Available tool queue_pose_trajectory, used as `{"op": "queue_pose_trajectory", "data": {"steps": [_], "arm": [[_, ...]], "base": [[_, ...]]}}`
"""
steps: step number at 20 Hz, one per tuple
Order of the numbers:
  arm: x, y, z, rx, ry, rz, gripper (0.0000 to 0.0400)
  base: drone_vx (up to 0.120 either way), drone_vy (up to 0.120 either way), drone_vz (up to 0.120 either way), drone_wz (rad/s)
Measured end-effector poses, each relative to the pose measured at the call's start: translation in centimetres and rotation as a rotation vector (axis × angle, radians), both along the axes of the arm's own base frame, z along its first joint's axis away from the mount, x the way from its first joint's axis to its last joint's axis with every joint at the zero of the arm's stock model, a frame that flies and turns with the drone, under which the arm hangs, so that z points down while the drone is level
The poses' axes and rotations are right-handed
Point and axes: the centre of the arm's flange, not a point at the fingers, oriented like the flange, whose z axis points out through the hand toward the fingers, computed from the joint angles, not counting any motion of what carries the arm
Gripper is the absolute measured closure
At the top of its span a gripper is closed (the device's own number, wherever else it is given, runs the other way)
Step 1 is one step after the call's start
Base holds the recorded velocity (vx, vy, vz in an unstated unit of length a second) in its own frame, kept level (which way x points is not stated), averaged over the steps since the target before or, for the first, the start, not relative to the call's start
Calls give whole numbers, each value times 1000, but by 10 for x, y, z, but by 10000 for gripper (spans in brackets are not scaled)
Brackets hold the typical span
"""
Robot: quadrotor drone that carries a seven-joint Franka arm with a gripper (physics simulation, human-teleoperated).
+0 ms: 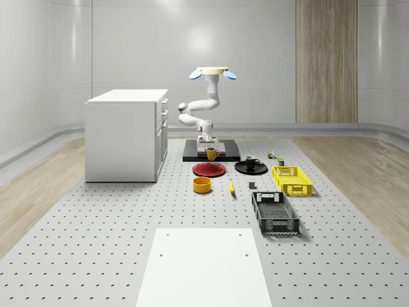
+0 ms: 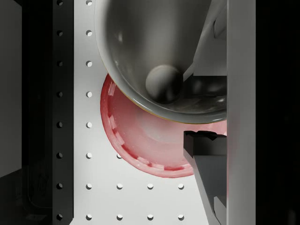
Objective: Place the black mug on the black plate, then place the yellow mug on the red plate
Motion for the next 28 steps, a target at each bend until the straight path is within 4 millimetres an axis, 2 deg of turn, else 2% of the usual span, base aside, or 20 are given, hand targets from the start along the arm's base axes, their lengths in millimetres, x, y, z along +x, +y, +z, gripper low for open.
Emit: {"op": "queue_pose_trajectory", "data": {"steps": [6, 20, 21, 23, 25, 28], "arm": [[0, 11, 11, 0, 0, 0, 300], [0, 15, 59, 0, 0, 0, 300], [0, 15, 61, 0, 0, 0, 234], [0, 15, 62, 0, 0, 0, 142], [0, 15, 60, 0, 0, 0, 86], [0, 15, 51, 0, 0, 0, 41]], "base": [[0, 0, 0, 0], [0, 0, 0, 0], [0, 0, 0, 0], [0, 0, 0, 0], [0, 0, 0, 0], [0, 0, 0, 0]]}}
